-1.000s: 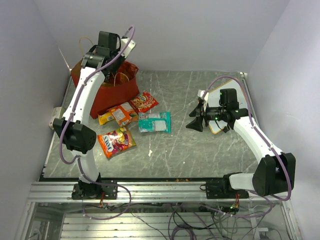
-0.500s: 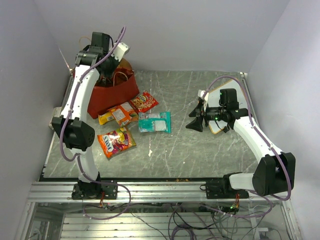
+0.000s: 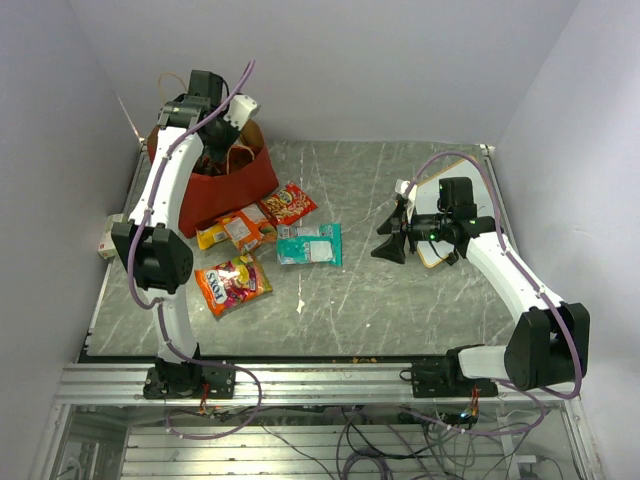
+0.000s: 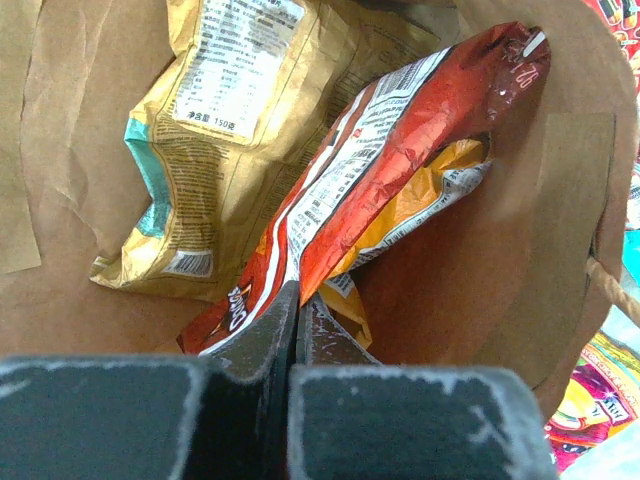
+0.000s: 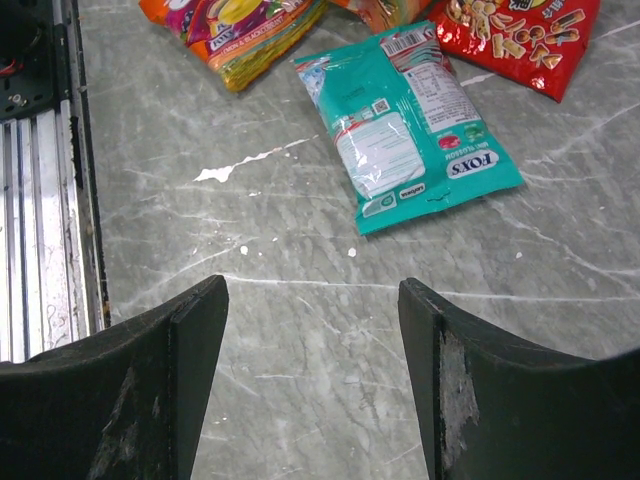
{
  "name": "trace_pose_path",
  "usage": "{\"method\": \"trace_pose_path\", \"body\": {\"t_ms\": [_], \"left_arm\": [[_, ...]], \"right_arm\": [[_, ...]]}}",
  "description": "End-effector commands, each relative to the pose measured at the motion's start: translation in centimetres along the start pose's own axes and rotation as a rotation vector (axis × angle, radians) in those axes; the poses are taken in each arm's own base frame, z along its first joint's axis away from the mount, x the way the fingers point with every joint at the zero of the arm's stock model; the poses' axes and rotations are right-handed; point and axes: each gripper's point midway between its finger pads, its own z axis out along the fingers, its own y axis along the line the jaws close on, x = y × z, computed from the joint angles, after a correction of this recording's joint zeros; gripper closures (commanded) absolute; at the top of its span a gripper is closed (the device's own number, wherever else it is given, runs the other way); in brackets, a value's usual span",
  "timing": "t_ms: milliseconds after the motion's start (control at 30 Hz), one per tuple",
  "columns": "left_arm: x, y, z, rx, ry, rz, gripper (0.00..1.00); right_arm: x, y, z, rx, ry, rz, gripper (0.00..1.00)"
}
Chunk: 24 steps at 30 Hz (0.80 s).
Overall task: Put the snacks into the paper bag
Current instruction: Place the snack in the paper bag.
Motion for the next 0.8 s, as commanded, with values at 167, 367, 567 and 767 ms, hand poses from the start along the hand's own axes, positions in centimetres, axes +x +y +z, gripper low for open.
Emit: {"method": "trace_pose_path", "body": {"t_ms": [167,367,567,767], "left_arm": [[-1.5,-0.2,0.1,0.048,-0.076,-0.01,0.93],[-2.6,-0.8,-0.5,0.137,-0.142,-0.062,0.93],[-1.8,-0.6,0.3,0.198,-0.138,-0.111,0.93],[0.1,-0.3,1.8,0.212,-0.081,-0.129,0.93]], "right_arm": [[0.8,-0.3,0.2,0.003,0.001,0.023,0.31],[1.0,-0.4,0.3,0.001,0.004,0.028,0.31],[1.0,-0.4,0.3,0.001,0.004,0.028,0.31],[1.0,-0.4,0.3,0.0,0.004,0.028,0.31]]}}
